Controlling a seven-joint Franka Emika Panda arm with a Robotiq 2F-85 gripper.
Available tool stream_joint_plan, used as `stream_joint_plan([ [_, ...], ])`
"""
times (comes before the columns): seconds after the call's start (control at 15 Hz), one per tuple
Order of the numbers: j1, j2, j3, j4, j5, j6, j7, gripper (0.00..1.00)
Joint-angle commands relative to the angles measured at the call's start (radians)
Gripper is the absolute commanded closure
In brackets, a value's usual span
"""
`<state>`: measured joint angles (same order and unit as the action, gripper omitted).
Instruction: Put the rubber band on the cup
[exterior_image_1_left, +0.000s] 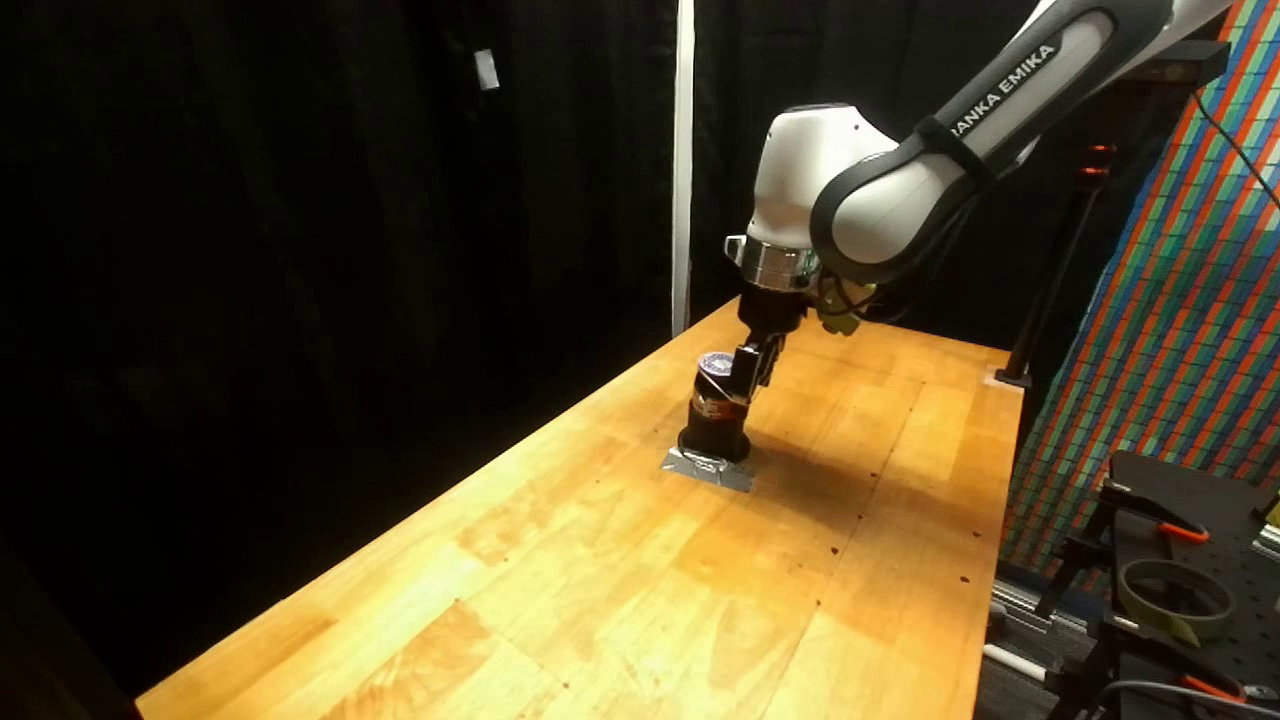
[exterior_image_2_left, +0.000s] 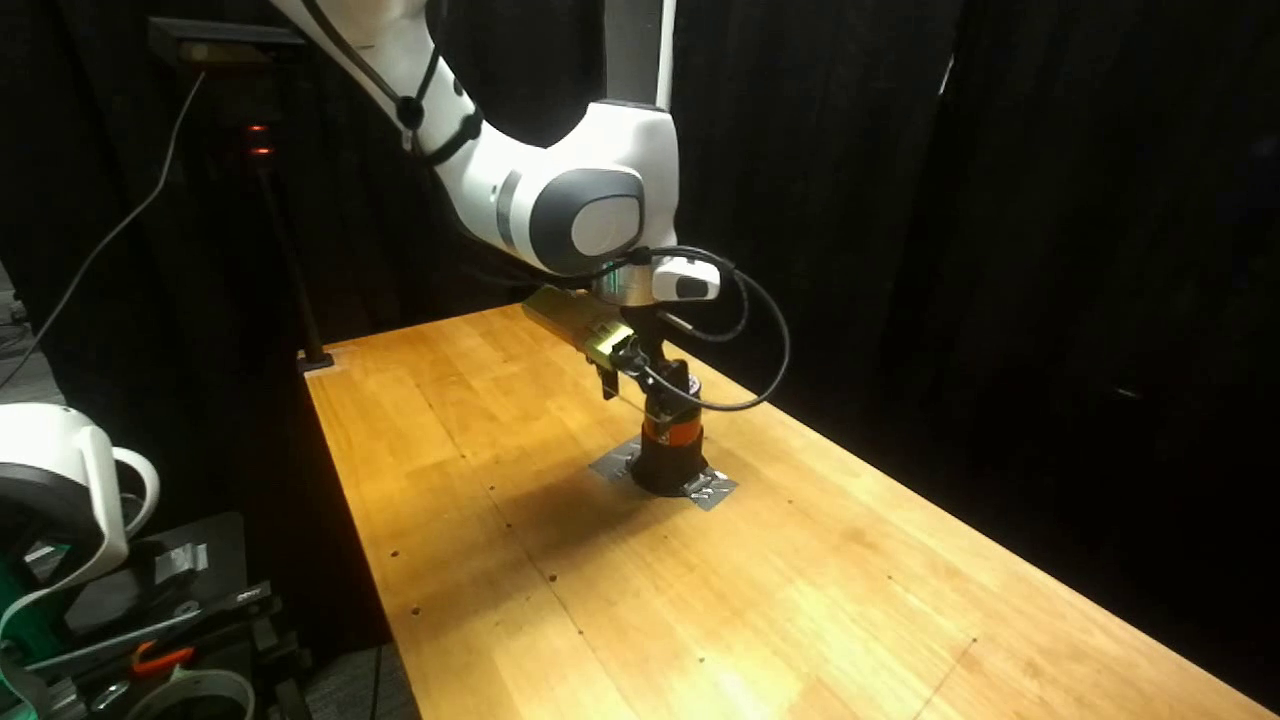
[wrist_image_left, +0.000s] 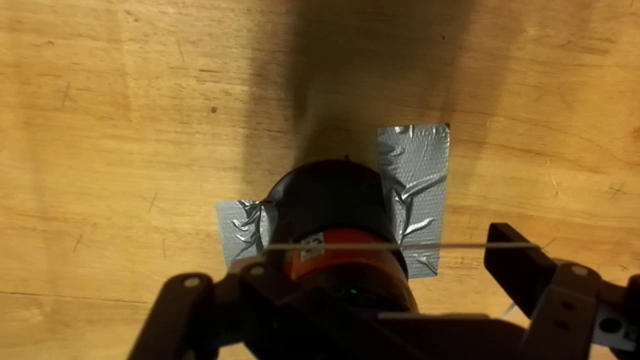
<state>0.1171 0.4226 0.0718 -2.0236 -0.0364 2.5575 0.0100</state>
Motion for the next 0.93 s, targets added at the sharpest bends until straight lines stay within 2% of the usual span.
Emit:
stream_joint_plan([
  [0.0, 0.015, -0.064, -0.011, -0.125, -0.027, 0.153, 0.026, 0.0],
  [0.2, 0.021, -0.071, -0.019, -0.189, -0.038, 0.299, 0.035, 0.0],
  [0.4, 0.085, -0.075, -0.09, -0.265, -0.098, 0.472, 0.113, 0.0],
  [0.47, 0.134, -0.073, -0.145, -0.289, -0.128, 0.537, 0.16, 0.0],
  [0.6, 0.299, -0.06, -0.323, -0.326, -0.194, 0.666, 0.273, 0.0],
  [0.67, 0.355, -0.045, -0.393, -0.331, -0.221, 0.711, 0.308, 0.0],
  [0.8, 0.515, -0.02, -0.546, -0.35, -0.183, 0.778, 0.319, 0.0],
  [0.87, 0.569, -0.011, -0.589, -0.364, -0.162, 0.804, 0.31, 0.0],
])
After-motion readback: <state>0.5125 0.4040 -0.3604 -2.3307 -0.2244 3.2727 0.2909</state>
